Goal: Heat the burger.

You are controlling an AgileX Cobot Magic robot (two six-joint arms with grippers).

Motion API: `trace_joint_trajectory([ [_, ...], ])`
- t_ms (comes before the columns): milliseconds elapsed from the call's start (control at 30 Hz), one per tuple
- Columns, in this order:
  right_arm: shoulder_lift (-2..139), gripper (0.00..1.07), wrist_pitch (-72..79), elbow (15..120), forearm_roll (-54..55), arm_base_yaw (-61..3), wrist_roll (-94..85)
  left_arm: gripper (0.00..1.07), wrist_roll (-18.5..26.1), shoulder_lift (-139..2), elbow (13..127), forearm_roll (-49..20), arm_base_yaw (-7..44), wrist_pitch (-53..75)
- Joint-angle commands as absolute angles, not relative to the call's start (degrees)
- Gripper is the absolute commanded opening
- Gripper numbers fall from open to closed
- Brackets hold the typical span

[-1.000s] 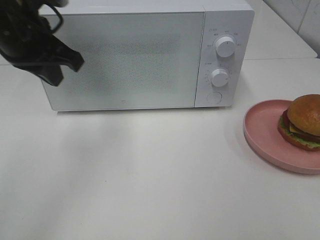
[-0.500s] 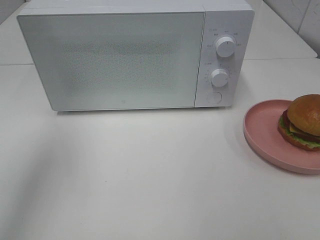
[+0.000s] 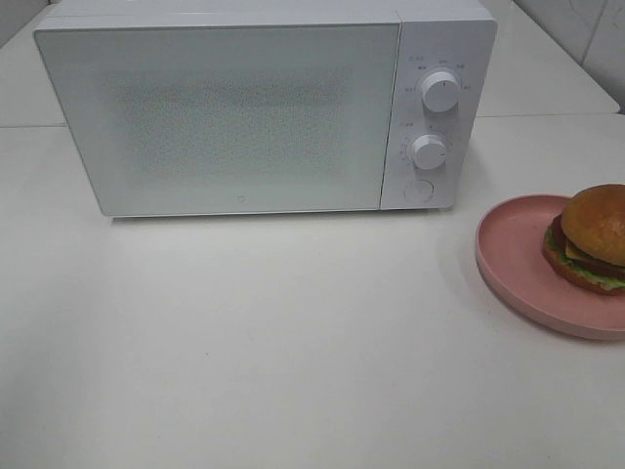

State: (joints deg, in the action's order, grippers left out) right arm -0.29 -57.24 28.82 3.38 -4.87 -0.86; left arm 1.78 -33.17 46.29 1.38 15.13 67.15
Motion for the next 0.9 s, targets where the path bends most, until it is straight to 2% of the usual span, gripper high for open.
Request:
trace_joint_trajectory([
  [33,-1.7,0.53,-57.4,28.8,3.3,-4.8,-1.8,0.0,2.2,-21.3,40.2,1.2,15.0,67.6],
  [167,-1.7,0.53,-57.4,28.8,3.3,-4.8,-1.8,0.0,2.3,-14.8,37.2,1.2,15.0,67.4],
  [367,-1.7,0.53,-57.4,28.8,3.3,-4.8,-1.8,0.0,5.1,-5.3,32.6,0.0,15.0,66.6],
  [433,-1.7,0.53,-57.4,28.8,3.3,-4.8,-1.8,0.0,5.4,-2.1,29.7,-2.3,15.0,61.0],
  [533,-1.7,0.53,-57.4,28.8,3.3,-4.8,-1.8,0.0,7.0,-1.9,28.9,-2.9,15.0,59.7],
  [900,-1.7,0.53,-57.4,28.8,3.3,-4.8,-1.8,0.0,7.3,-1.9,28.9,-4.2,15.0,59.7],
])
